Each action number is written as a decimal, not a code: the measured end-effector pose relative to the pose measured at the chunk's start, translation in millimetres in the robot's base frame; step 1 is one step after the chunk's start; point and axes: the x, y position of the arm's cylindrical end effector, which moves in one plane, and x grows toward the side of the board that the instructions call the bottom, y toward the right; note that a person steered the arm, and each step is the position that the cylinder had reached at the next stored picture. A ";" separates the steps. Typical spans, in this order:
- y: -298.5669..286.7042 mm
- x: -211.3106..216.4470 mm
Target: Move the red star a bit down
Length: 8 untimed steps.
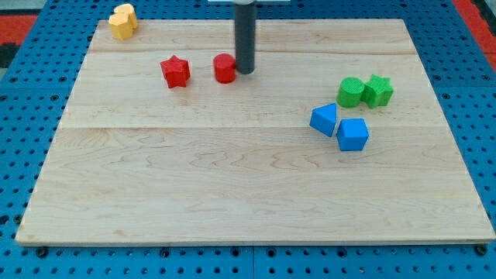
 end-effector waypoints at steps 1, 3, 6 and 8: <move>14.1 -29.3; -20.2 -27.8; -88.6 -75.8; -7.8 -34.7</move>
